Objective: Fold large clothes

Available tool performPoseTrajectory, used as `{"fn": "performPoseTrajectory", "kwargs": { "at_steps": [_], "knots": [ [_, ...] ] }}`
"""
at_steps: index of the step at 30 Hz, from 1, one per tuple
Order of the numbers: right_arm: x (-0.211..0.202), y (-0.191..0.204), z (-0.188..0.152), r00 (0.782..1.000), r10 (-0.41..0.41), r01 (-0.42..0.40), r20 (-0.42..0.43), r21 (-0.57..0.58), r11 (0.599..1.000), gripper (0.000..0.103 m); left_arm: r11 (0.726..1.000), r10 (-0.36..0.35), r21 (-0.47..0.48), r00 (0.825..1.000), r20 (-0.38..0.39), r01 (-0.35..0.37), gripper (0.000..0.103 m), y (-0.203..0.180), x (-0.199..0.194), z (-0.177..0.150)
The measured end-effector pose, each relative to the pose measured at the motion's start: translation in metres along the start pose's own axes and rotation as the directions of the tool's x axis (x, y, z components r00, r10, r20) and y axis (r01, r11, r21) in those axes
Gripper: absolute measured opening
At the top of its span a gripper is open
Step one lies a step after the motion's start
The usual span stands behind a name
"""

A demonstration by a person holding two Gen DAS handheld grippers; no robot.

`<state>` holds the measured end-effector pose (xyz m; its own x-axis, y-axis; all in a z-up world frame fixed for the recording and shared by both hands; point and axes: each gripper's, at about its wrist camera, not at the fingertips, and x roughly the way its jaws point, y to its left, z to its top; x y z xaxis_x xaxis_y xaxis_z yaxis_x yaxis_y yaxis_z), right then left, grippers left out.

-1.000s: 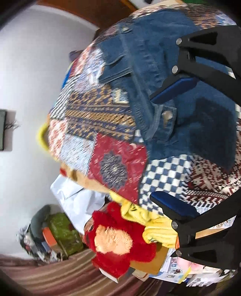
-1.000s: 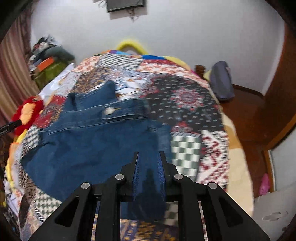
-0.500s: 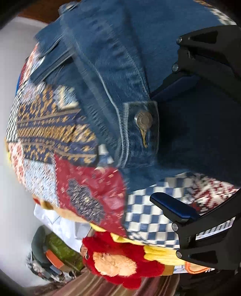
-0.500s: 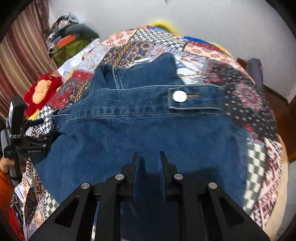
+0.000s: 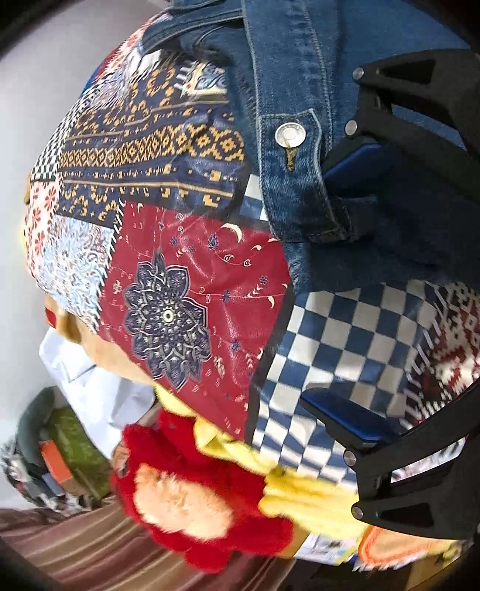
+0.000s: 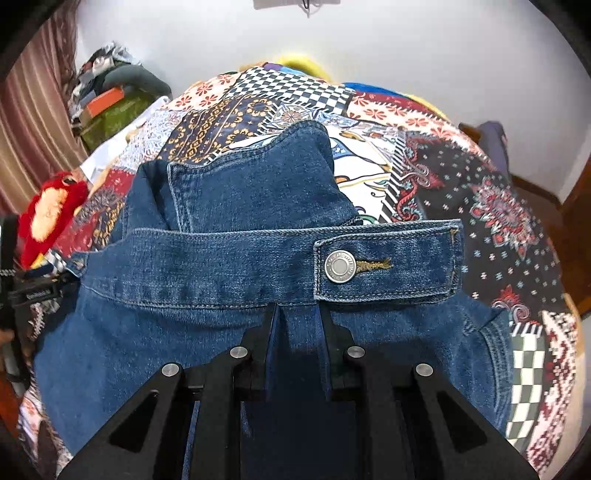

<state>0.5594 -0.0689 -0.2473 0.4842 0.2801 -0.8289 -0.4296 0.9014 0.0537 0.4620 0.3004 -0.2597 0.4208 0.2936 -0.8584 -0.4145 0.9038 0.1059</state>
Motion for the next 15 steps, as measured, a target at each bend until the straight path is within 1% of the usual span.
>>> {"fn": "performPoseTrajectory", "kwargs": {
  "at_steps": [1, 2, 3, 4, 5, 7, 10, 12, 15],
  "knots": [
    [-0.002, 0.002, 0.000, 1.000, -0.014, 0.014, -0.003, -0.008, 1.000, 0.014, 1.000, -0.001, 0.013, 1.000, 0.005, 0.000, 0.103, 0.001, -0.006, -0.002],
    [-0.006, 0.004, -0.001, 0.998, -0.057, 0.057, -0.011, -0.013, 0.998, 0.014, 1.000, -0.009, 0.030, 1.000, 0.013, 0.009, 0.103, 0.001, -0.016, -0.003],
    [-0.010, 0.003, -0.003, 0.994, -0.109, 0.108, -0.020, -0.019, 0.994, 0.014, 0.999, -0.027, 0.045, 0.999, 0.020, 0.026, 0.103, 0.001, -0.025, -0.005],
    [-0.015, 0.003, -0.005, 0.992, -0.128, 0.127, -0.022, -0.033, 0.991, 0.015, 0.997, -0.052, 0.061, 0.998, 0.031, 0.050, 0.103, 0.001, -0.035, -0.007],
    [-0.021, 0.003, -0.008, 0.994, -0.104, 0.104, -0.019, -0.036, 0.994, 0.015, 0.994, -0.075, 0.078, 0.996, 0.043, 0.072, 0.103, 0.001, -0.044, -0.010],
    [-0.033, 0.002, -0.014, 0.999, -0.023, 0.023, -0.031, -0.012, 1.000, 0.015, 0.990, -0.103, 0.108, 0.993, 0.063, 0.096, 0.103, -0.002, -0.062, -0.014],
    [-0.053, 0.012, -0.023, 0.998, 0.055, -0.056, -0.019, -0.013, 0.998, 0.015, 0.979, -0.155, 0.149, 0.983, 0.102, 0.138, 0.103, -0.011, -0.089, -0.021],
    [-0.066, 0.024, -0.027, 0.996, 0.086, -0.086, -0.002, -0.029, 0.996, 0.015, 0.965, -0.220, 0.170, 0.970, 0.105, 0.201, 0.103, -0.021, -0.101, -0.027],
    [-0.080, 0.048, -0.028, 0.988, 0.151, -0.150, 0.016, -0.064, 0.987, 0.015, 0.945, -0.288, 0.188, 0.953, 0.089, 0.268, 0.103, -0.039, -0.107, -0.034]
  ]
}}
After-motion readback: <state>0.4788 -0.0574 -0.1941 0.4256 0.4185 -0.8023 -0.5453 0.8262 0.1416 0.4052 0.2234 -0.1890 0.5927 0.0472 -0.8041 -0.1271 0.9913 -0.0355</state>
